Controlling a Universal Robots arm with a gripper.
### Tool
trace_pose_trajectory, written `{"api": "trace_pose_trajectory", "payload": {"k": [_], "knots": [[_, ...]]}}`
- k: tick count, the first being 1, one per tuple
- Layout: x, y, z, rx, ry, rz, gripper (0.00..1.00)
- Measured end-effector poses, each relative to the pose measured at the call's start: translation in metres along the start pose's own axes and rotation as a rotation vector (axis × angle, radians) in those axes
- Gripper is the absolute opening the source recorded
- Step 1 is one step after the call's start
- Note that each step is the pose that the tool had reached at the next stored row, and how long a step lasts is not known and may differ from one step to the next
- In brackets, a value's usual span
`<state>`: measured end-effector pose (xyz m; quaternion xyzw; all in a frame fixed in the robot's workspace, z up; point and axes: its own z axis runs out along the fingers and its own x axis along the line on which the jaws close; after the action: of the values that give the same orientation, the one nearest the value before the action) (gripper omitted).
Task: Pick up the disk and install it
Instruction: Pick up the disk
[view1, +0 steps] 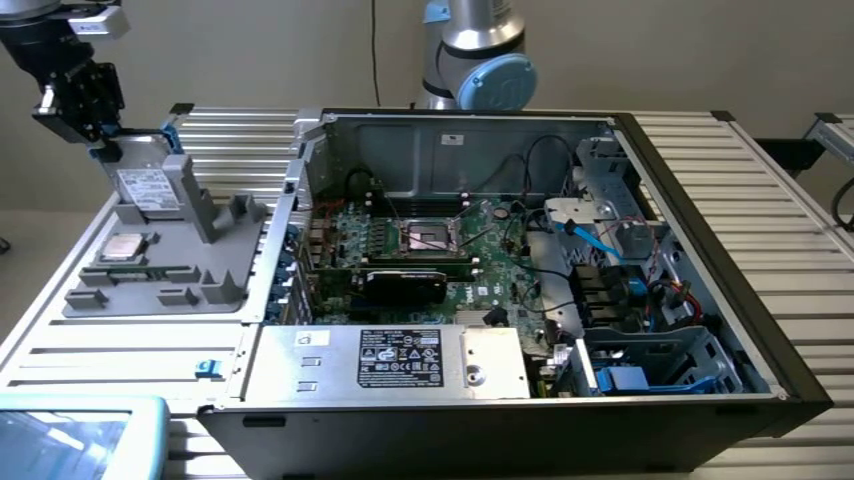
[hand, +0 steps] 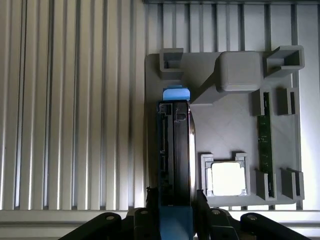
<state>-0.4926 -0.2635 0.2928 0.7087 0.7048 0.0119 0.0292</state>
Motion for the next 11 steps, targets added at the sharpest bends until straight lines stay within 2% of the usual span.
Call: {"api": "trace_pose_trajectory", "payload": {"k": [5,11], "knots": [[0.000,0.0004,-0.0060,-0.0001,0.0000,0.000,0.37],[-0.001,0.0022,-0.0232,-0.0045,0.0000,0.000,0.37]]}}
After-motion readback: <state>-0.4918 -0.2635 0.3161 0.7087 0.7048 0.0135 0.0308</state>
